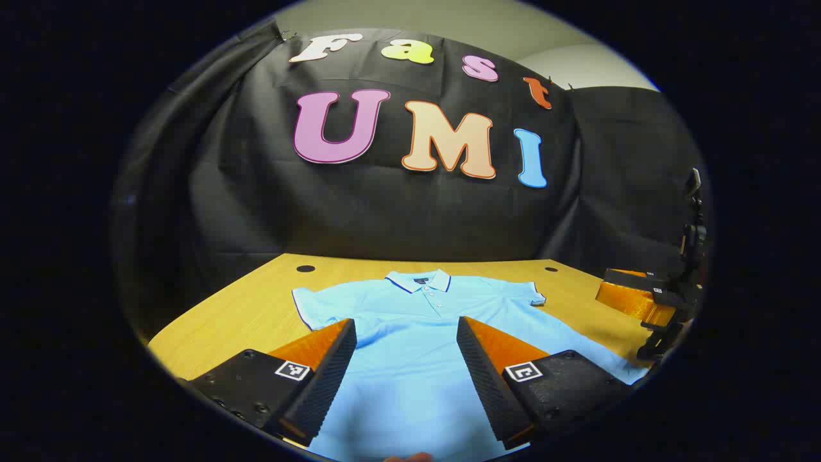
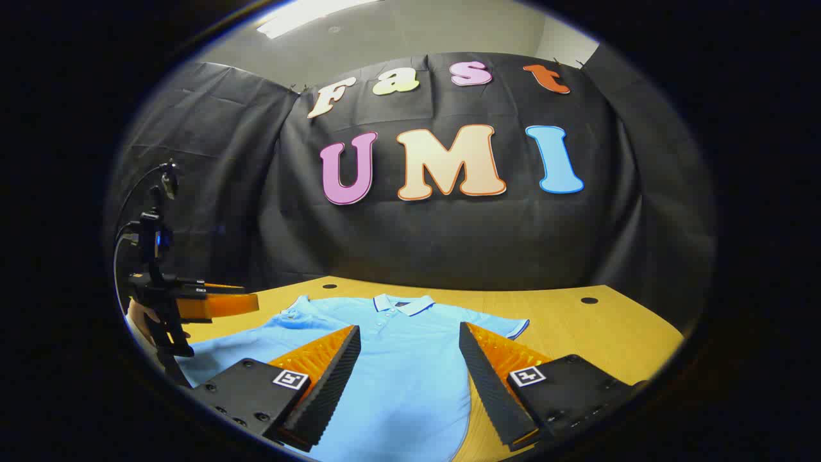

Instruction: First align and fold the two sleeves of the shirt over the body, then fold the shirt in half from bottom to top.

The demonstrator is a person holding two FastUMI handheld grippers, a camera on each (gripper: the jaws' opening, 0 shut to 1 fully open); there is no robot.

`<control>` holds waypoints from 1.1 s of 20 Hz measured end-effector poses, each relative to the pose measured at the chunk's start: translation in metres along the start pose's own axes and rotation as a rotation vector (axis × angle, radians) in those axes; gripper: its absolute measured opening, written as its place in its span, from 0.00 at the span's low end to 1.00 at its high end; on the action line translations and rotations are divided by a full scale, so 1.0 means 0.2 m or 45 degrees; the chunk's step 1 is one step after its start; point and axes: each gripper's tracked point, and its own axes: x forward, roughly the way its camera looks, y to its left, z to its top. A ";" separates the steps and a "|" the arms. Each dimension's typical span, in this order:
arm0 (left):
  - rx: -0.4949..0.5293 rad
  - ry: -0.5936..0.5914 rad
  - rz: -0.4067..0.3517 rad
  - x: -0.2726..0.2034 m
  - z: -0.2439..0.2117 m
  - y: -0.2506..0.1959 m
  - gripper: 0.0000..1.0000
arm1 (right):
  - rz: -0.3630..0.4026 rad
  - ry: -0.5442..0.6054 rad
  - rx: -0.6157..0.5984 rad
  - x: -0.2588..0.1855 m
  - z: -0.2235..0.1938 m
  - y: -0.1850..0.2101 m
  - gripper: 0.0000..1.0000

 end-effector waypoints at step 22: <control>-0.006 0.015 0.028 0.00 0.00 0.04 0.94 | -0.073 0.040 0.021 0.06 -0.01 -0.11 0.97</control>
